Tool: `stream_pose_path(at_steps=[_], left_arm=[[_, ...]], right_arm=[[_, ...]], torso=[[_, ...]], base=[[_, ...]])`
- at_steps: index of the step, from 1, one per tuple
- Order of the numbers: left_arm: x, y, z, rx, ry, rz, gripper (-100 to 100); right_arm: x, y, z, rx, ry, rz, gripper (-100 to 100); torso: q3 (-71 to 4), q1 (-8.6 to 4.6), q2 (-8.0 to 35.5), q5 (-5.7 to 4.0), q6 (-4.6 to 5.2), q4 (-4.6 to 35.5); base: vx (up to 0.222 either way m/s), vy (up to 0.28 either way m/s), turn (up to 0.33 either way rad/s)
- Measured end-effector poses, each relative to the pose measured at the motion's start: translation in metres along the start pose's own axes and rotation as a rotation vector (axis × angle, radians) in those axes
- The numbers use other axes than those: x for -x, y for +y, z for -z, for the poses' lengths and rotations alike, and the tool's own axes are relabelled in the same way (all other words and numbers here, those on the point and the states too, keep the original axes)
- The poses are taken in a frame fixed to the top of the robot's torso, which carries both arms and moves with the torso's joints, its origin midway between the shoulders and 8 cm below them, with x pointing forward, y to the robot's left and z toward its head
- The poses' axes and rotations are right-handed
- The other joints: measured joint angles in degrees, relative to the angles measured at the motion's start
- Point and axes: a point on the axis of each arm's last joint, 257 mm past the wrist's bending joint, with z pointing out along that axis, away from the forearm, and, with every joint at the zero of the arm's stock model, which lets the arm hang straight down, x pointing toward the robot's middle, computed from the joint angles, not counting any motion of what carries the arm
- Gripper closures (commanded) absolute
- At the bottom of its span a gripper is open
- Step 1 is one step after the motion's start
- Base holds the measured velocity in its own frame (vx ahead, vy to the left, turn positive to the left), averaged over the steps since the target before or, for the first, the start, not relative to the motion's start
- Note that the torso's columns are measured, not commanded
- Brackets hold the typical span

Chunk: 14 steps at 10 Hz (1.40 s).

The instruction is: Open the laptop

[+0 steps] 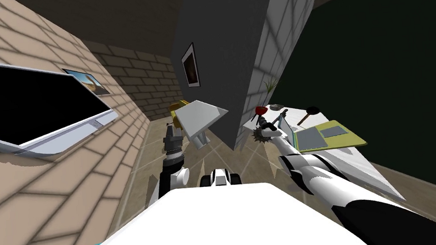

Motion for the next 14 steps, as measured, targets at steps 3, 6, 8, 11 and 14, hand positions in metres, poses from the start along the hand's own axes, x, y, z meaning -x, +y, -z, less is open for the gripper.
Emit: stream_pose_path(at_steps=[3,6,8,11,14], left_arm=[[0.0,0.0,0.0,0.0,0.0,0.0,0],[0.0,0.0,0.0,0.0,0.0,0.0,0],[0.0,0.0,0.0,0.0,0.0,0.0,0],[0.0,0.0,0.0,0.0,0.0,0.0,0],[0.0,0.0,0.0,0.0,0.0,0.0,0]], right_arm=[[0.009,0.015,0.0,0.034,-0.003,0.066,-100],[0.029,0.043,0.003,0.111,-0.008,0.238,-100],[0.036,0.068,0.004,0.163,-0.009,0.365,-100],[0.045,0.092,0.006,0.222,-0.008,0.521,-100],[0.047,0.126,0.015,0.314,0.008,0.742,-100]], torso=[[-0.09,0.39,-0.08,0.35,-0.02,0.23],[0.05,0.48,0.13,0.4,0.0,0.33],[0.02,0.51,0.09,0.4,-0.02,0.31],[-0.07,0.54,-0.05,0.41,-0.04,0.27],[0.05,0.4,0.13,0.36,-0.01,0.32]], base=[[-0.025,-0.044,0.073],[-0.04,-0.064,0.1],[-0.056,-0.066,0.111],[-0.03,-0.046,0.076],[-0.053,-0.07,0.104]])
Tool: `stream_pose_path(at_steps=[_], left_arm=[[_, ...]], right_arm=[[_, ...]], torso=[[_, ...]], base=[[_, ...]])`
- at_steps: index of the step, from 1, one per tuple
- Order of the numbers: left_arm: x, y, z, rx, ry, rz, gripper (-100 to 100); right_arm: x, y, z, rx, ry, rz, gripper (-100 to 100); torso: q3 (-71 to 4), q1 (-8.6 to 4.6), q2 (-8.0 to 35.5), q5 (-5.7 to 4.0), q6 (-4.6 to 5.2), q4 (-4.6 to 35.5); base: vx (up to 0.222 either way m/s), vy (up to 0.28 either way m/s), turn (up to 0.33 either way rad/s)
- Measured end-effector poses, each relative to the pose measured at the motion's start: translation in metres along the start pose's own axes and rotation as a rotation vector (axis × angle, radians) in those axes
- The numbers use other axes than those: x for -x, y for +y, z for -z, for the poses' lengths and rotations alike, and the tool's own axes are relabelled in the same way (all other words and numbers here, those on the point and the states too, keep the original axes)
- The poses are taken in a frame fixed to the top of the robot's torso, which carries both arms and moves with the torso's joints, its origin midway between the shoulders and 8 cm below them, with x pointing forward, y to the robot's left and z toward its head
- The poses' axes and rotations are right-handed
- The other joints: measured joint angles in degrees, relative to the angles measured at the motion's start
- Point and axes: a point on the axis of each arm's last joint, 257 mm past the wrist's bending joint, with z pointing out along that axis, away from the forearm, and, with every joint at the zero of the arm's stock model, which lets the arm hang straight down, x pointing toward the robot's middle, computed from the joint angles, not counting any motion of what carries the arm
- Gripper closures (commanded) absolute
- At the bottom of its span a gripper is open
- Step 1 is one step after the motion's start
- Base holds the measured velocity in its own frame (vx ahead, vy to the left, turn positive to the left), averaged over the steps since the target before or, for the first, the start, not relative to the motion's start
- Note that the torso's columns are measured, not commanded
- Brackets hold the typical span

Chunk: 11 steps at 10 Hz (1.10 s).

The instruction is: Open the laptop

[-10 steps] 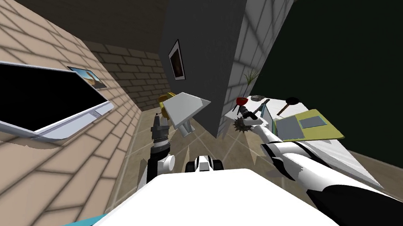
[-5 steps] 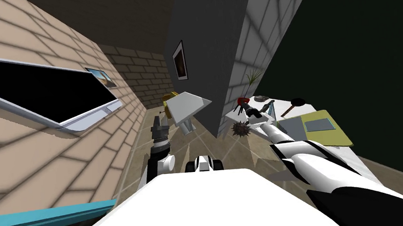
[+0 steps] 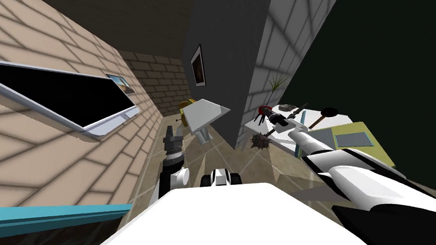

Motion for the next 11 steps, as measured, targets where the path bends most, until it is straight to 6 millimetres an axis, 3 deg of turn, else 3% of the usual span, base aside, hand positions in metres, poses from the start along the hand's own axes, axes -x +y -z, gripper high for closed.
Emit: stream_pose_path(at_steps=[7,11], left_arm=[[0.0,0.0,0.0,0.0,0.0,0.0,0],[0.0,0.0,0.0,0.0,0.0,0.0,0]], right_arm=[[0.025,0.032,0.013,0.166,0.056,0.423,-100],[0.02,0.04,0.026,0.253,0.122,0.647,-100]], torso=[[-0.09,0.18,-0.14,0.06,-0.02,-0.04],[-0.03,0.04,-0.03,0.02,-0.02,-0.01]], base=[[-0.053,-0.061,0.108],[-0.049,-0.059,0.107]])
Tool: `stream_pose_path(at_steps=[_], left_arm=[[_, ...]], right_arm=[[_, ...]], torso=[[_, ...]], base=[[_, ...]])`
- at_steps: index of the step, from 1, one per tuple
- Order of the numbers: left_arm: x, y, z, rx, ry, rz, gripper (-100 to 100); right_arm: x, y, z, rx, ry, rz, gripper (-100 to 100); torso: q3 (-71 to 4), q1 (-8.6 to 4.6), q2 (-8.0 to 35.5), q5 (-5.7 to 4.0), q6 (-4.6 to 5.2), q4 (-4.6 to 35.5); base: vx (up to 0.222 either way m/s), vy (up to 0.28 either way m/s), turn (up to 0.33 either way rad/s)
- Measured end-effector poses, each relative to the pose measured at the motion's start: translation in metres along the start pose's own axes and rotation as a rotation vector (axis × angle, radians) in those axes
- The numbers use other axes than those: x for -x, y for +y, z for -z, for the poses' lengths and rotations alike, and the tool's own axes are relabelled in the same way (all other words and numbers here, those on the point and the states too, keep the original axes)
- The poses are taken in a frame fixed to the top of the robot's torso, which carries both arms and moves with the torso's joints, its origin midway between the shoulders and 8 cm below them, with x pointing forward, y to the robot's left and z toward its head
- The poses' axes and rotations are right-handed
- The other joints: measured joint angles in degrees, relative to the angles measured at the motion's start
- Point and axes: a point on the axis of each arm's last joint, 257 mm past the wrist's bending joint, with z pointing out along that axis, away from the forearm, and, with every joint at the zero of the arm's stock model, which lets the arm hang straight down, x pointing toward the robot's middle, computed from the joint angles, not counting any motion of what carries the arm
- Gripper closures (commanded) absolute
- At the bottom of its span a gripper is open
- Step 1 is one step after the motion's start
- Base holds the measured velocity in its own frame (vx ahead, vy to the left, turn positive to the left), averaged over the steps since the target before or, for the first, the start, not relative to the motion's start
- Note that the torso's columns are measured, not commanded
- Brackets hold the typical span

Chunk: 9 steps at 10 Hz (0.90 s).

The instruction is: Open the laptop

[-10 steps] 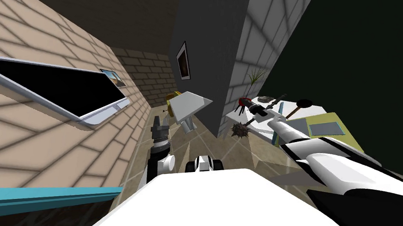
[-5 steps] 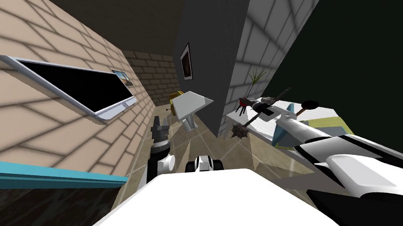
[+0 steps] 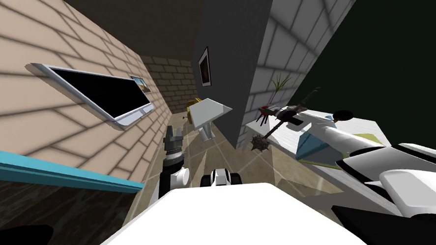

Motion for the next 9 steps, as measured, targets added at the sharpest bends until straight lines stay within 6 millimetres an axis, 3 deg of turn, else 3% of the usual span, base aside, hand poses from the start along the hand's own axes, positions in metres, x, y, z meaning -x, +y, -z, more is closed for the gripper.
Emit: stream_pose_path(at_steps=[3,7,9], left_arm=[[0.0,0.0,0.0,0.0,0.0,0.0,0],[0.0,0.0,0.0,0.0,0.0,0.0,0],[0.0,0.0,0.0,0.0,0.0,0.0,0]], right_arm=[[-0.009,0.006,0.013,0.069,0.061,0.152,-100],[-0.047,0.018,0.045,0.204,0.195,0.392,-100],[-0.059,0.015,0.059,0.241,0.239,0.457,-100]], torso=[[-0.04,0.14,-0.07,0.04,0.0,-0.02],[0.0,0.0,-0.01,-0.01,0.02,0.0],[-0.09,0.13,-0.14,0.04,0.0,-0.04]], base=[[-0.051,-0.048,0.076],[-0.074,-0.064,0.112],[-0.052,-0.042,0.108]])
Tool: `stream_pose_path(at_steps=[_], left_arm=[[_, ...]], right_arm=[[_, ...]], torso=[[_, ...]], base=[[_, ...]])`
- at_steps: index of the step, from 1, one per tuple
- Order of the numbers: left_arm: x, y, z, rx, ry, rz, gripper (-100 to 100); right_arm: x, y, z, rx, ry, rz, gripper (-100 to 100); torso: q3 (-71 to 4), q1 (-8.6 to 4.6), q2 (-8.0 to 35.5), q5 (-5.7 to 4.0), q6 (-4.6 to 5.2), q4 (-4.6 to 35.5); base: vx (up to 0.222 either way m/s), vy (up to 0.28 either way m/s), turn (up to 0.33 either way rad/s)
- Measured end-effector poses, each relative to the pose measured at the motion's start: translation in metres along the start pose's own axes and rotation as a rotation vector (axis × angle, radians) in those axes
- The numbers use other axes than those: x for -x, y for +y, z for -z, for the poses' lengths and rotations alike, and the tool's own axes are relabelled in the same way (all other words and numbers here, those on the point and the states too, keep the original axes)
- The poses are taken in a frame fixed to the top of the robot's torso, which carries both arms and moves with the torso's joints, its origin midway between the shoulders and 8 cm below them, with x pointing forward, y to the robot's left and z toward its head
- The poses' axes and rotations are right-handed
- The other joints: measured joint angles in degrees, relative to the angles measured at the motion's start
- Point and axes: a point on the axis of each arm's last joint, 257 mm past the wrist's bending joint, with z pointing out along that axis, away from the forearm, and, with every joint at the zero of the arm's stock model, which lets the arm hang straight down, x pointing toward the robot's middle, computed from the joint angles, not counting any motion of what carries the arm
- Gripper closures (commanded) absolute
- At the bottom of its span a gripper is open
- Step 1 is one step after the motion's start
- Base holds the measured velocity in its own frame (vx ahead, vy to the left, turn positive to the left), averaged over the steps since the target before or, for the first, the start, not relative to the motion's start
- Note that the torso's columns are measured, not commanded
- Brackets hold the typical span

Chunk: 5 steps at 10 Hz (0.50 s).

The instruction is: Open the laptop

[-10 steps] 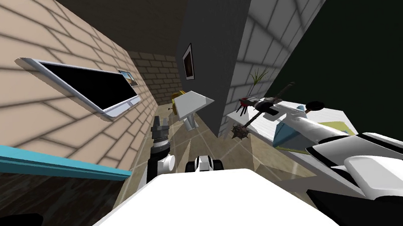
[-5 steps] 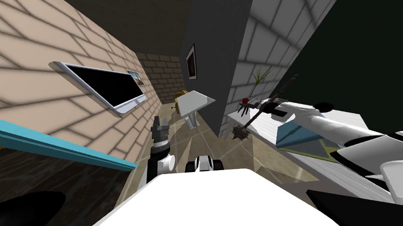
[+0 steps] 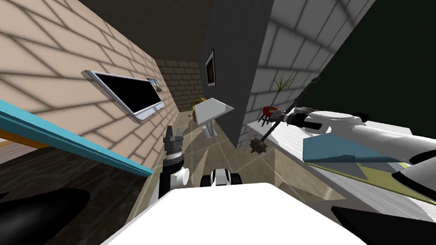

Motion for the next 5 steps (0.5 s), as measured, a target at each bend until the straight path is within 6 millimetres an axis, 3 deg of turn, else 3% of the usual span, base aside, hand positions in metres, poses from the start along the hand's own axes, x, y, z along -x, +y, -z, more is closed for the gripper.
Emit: stream_pose_path(at_steps=[5], left_arm=[[0.0,0.0,0.0,0.0,0.0,0.0,0]], right_arm=[[-0.056,0.031,0.041,0.178,0.156,0.212,-100]], torso=[[0.09,-0.09,0.15,-0.04,0.02,0.04]], base=[[-0.066,-0.055,0.103]])
